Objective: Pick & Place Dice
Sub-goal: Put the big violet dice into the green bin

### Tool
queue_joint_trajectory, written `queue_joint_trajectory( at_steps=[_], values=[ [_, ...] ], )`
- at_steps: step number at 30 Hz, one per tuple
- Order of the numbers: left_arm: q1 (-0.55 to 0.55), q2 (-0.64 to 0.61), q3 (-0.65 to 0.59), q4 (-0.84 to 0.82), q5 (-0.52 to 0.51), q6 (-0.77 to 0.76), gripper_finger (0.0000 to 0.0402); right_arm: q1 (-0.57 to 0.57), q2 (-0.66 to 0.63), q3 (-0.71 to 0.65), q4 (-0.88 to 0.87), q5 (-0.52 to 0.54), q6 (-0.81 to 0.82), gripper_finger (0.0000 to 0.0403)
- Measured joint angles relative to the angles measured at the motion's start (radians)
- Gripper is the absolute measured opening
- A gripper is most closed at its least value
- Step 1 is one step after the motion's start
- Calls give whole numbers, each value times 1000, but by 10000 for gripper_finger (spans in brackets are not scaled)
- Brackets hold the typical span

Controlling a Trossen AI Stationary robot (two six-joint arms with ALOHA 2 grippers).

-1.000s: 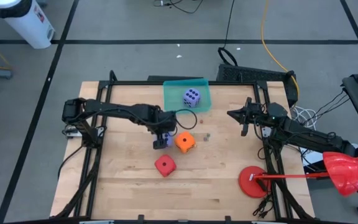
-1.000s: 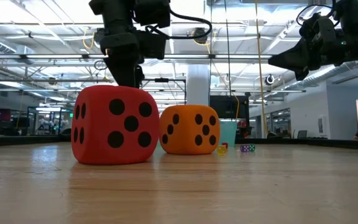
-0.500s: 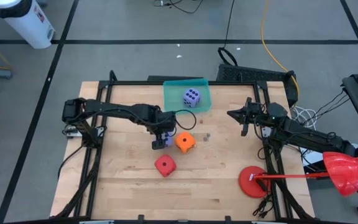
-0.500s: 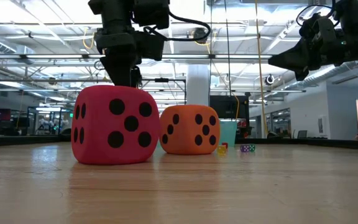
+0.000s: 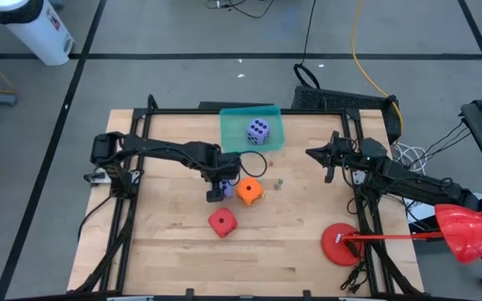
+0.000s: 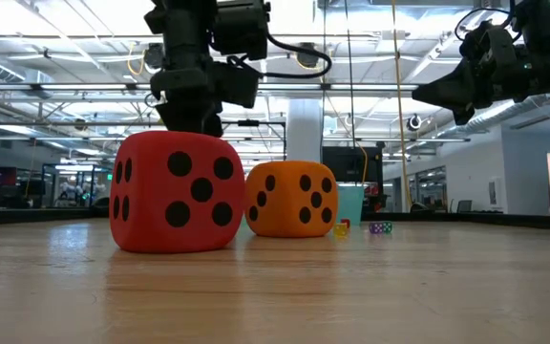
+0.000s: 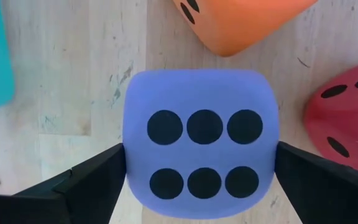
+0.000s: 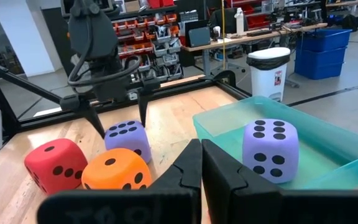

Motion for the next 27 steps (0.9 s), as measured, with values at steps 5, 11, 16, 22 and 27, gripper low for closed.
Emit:
queue_joint_trajectory(
  at_steps=[5, 11, 16, 22, 27],
  values=[
    [8, 37, 0, 0, 5, 4, 397, 0, 0, 0, 0, 0, 1, 0],
    [25, 84, 2, 15, 40, 24, 398, 0, 0, 0, 0, -1, 1, 2],
    [35, 103, 1, 29, 52, 39, 398, 0, 0, 0, 0, -1, 0, 2],
    [43, 106, -3, 57, 53, 38, 398, 0, 0, 0, 0, -1, 0, 4],
    [43, 118, -5, 77, 53, 37, 398, 0, 0, 0, 0, -1, 0, 6]
  ],
)
